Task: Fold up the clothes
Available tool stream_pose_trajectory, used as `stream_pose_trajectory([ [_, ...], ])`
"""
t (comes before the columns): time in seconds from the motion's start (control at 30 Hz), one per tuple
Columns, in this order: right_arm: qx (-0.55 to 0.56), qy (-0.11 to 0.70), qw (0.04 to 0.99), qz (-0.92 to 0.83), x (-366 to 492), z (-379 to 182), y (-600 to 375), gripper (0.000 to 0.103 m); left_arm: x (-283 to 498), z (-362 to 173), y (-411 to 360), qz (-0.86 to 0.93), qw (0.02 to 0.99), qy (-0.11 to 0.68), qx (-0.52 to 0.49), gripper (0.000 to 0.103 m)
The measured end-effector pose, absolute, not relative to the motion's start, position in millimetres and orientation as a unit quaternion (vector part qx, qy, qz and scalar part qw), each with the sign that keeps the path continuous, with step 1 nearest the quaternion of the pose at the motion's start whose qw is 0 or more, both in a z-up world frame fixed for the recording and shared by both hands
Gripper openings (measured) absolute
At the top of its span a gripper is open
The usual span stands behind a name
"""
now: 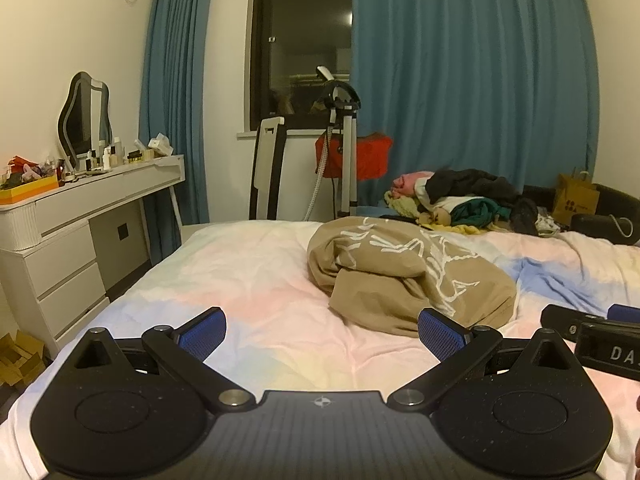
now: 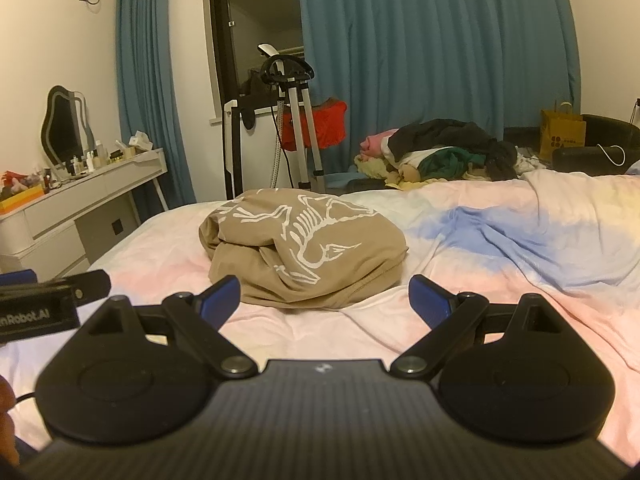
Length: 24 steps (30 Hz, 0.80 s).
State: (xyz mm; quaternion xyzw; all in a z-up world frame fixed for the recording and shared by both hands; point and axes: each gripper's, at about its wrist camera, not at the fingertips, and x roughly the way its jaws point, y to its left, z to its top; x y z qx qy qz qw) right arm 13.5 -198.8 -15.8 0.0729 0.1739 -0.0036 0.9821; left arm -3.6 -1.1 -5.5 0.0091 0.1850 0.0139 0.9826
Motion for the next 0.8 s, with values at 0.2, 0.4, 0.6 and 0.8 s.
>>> stream_pose_trajectory([
  [0.2, 0.071, 0.179, 0.981, -0.004, 14.0, -16.3, -197.7, 0.093, -1.3, -9.0, 0.0, 0.013, 0.982, 0.187, 0.009, 0.103],
  [0.4, 0.077, 0.182, 0.98, -0.005, 13.4, -16.9, -198.5, 0.093, -1.3, -9.1, 0.9, 0.009, 0.983, 0.184, 0.002, 0.103],
  [0.6, 0.078, 0.18, 0.981, -0.005, 12.5, -16.3, -198.5, 0.093, -3.2, -8.9, 0.6, 0.009, 0.984, 0.178, 0.006, 0.103],
  [0.8, 0.076, 0.185, 0.98, -0.013, 12.6, -16.0, -200.5, 0.093, -5.0, -6.9, -2.1, 0.022, 0.986, 0.166, 0.016, 0.103],
])
